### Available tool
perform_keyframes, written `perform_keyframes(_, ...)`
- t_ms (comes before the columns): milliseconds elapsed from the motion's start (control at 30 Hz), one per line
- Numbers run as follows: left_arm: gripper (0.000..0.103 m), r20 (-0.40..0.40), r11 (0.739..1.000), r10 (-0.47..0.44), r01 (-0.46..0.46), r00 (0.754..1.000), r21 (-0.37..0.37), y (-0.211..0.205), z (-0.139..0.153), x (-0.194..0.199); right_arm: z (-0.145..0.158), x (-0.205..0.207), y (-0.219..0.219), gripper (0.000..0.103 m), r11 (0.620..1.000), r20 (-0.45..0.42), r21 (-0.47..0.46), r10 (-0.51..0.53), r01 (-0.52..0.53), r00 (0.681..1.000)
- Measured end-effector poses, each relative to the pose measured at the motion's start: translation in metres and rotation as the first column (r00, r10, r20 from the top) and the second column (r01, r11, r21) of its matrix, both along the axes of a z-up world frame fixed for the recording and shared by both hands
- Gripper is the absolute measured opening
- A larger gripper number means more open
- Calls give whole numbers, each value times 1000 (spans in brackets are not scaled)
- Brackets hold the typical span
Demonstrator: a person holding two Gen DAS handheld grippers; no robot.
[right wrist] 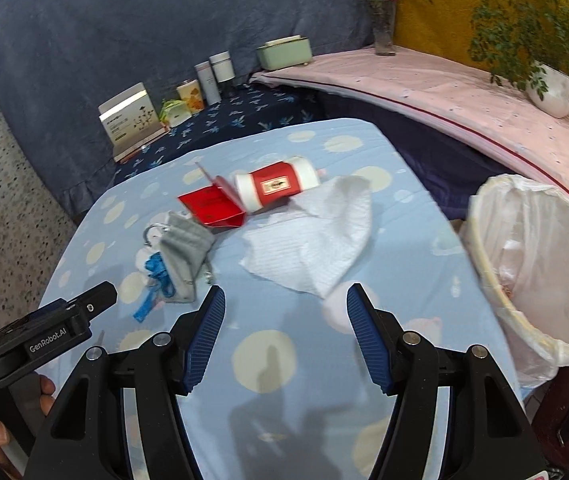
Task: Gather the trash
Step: 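Move both open grippers back over the table toward the grey pouch, then close the right gripper on the grey drawstring pouch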
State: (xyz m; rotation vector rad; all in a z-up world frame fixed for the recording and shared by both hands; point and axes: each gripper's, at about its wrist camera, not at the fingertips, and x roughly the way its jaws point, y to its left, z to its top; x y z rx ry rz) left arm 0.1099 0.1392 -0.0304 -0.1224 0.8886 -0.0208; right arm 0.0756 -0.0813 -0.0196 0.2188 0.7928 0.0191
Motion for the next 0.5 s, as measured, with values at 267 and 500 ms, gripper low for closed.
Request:
perform_keyframes(267, 91, -19, 999, 47, -47, 999, 11, 37, -5, 10, -7, 27, 51, 59, 995, -19, 1, 95, -95, 995)
perform_keyframes(500, 91, -30, 998, 69, -69, 997, 12, 57, -13, 19, -25, 48, 87, 40, 985, -64, 6, 175, -175, 983)
